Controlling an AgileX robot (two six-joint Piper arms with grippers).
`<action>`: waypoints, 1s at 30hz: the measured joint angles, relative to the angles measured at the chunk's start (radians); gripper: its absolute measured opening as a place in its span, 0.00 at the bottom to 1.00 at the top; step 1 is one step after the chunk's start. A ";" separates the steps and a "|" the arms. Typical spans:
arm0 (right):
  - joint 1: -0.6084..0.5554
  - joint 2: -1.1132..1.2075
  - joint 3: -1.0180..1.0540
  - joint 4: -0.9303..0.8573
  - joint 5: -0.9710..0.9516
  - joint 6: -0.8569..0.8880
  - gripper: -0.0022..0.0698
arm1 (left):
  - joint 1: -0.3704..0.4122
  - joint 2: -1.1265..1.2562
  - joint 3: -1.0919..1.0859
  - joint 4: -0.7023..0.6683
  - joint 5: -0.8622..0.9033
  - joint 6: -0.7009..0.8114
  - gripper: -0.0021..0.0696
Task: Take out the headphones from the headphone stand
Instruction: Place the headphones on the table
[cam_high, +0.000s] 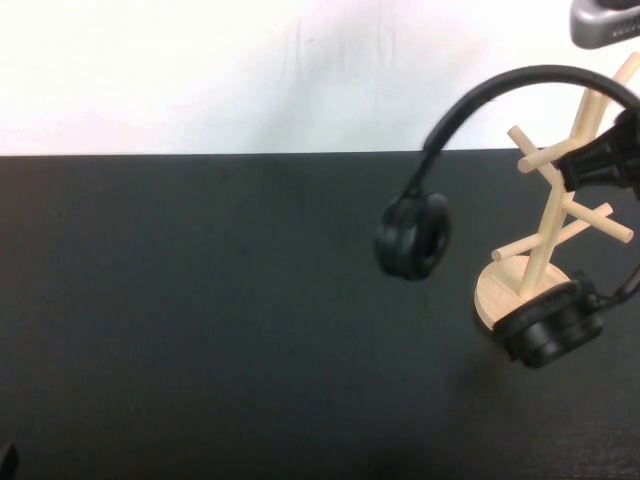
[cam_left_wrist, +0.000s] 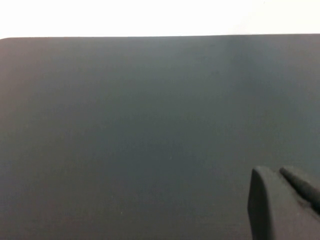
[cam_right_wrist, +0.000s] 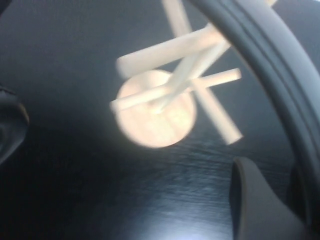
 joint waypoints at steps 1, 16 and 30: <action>0.000 0.000 -0.010 0.025 0.000 -0.018 0.22 | 0.000 0.000 0.000 0.000 0.000 0.000 0.02; 0.000 0.254 -0.048 0.414 -0.225 -0.306 0.22 | 0.000 0.000 0.000 0.000 0.000 0.000 0.02; 0.036 0.462 -0.048 0.461 -0.457 -0.376 0.22 | 0.000 0.000 0.000 0.000 0.000 0.000 0.02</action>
